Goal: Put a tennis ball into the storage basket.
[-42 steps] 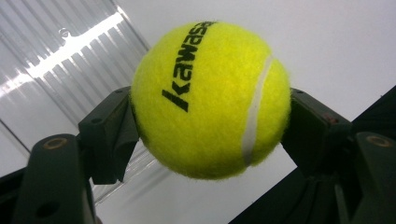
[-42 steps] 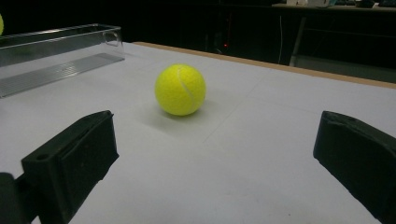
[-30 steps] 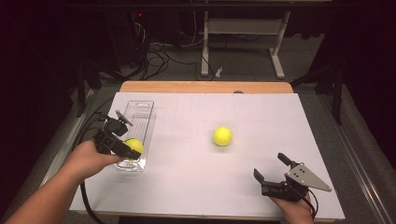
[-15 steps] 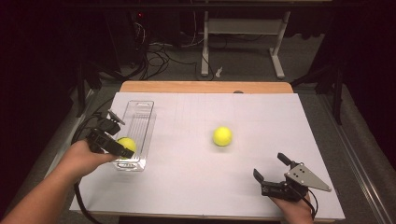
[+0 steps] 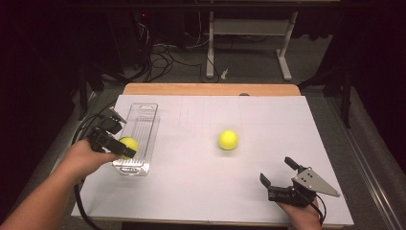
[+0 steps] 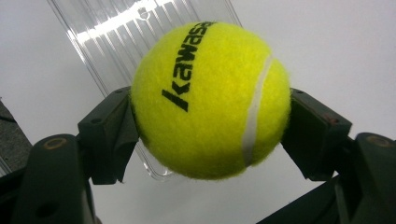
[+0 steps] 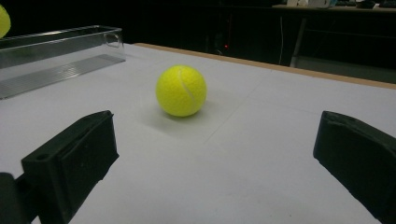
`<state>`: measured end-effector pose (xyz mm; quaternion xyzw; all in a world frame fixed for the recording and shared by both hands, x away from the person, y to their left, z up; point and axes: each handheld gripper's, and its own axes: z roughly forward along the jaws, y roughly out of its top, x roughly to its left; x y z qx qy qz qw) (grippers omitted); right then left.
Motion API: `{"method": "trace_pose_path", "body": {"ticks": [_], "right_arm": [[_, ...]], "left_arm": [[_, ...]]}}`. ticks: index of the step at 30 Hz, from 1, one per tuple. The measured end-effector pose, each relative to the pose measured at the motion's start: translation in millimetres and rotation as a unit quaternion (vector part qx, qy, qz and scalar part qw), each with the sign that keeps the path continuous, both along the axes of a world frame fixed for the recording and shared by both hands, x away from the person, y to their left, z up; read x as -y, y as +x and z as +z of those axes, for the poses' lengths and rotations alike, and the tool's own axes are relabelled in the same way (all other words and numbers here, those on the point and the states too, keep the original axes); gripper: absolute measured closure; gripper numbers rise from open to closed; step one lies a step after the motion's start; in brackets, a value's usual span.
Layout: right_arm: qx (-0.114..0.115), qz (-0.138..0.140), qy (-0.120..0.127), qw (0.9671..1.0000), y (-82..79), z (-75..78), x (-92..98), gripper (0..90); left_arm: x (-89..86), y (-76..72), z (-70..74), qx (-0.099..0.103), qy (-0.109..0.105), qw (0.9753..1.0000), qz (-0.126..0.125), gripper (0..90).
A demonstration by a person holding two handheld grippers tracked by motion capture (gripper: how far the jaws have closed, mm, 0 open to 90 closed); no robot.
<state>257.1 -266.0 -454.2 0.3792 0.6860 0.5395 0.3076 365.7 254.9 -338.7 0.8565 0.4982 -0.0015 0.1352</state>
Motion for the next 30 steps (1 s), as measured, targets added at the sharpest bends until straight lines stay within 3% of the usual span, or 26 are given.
{"method": "trace_pose_path", "body": {"ticks": [12, 30], "right_arm": [[-0.001, 0.001, 0.002, 1.0, -0.3, -0.1, -0.3, 0.1], [0.004, -0.001, 0.007, 1.0, -1.6, 1.6, 3.2, 0.1]], "left_arm": [[12.6, 8.9, 4.2, 0.0, 0.001, 1.0, -0.007, 26.2], [12.3, 26.8, 10.2, -0.001, 0.004, 0.9999, 0.015, 26.2]]}}
